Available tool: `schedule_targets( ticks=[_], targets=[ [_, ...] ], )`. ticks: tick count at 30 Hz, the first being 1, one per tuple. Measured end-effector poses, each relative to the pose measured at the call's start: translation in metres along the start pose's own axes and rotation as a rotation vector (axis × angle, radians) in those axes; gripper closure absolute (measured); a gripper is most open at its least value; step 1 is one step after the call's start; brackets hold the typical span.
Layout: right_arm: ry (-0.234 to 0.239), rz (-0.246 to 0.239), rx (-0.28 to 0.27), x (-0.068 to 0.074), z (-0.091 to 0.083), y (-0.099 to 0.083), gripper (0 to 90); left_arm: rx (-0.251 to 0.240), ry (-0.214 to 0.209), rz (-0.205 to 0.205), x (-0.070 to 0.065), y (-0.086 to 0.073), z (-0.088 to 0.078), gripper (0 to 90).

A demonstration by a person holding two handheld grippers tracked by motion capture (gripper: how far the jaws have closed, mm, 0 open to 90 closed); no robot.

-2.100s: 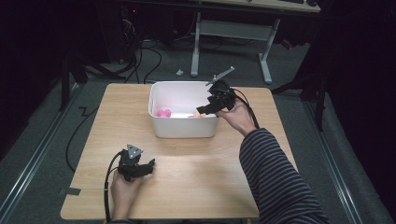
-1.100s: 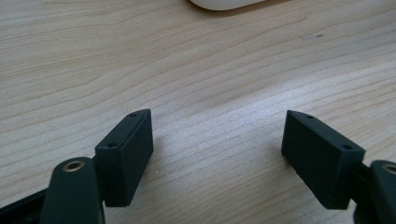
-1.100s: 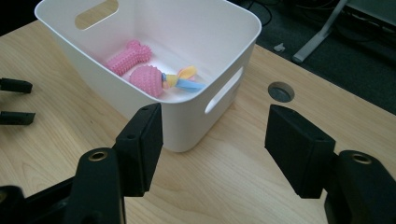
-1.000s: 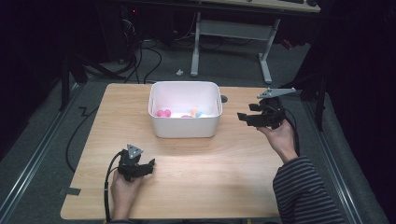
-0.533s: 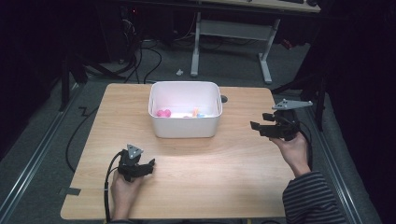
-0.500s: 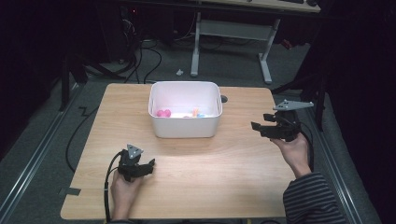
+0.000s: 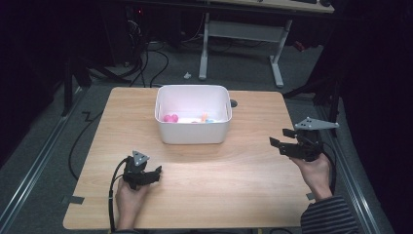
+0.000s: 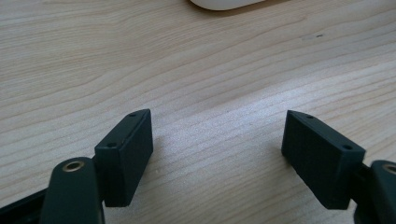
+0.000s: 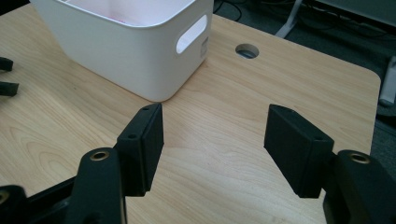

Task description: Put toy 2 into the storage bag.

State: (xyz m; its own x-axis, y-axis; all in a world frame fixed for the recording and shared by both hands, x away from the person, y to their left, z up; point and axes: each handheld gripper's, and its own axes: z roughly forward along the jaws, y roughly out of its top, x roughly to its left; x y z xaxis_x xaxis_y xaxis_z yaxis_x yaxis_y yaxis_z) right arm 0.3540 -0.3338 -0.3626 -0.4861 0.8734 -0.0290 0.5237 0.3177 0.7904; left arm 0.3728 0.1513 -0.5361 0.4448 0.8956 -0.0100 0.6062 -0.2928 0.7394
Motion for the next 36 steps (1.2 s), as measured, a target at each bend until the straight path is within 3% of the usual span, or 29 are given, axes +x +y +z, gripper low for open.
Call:
schedule_targets(
  ticks=[4,9,18,26,36],
  targets=[
    [0.017,-0.007,-0.027,0.007,-0.003,-0.004,38.2,0.000,0.000,0.000,0.000,0.000,0.000,25.0],
    [0.028,0.011,-0.006,0.010,0.003,-0.017,38.2,0.000,-0.001,0.000,0.000,0.000,0.000,25.0],
    [0.077,0.085,0.001,0.012,0.021,-0.041,38.3,0.000,-0.001,0.000,0.000,0.000,0.000,24.9],
    [0.111,0.099,0.018,0.022,0.043,-0.052,38.3,0.000,-0.001,0.000,0.000,0.000,0.000,25.0],
    [0.106,0.103,0.041,0.029,0.068,-0.066,38.3,0.000,-0.001,0.000,0.000,0.000,0.000,25.0]
  ],
)
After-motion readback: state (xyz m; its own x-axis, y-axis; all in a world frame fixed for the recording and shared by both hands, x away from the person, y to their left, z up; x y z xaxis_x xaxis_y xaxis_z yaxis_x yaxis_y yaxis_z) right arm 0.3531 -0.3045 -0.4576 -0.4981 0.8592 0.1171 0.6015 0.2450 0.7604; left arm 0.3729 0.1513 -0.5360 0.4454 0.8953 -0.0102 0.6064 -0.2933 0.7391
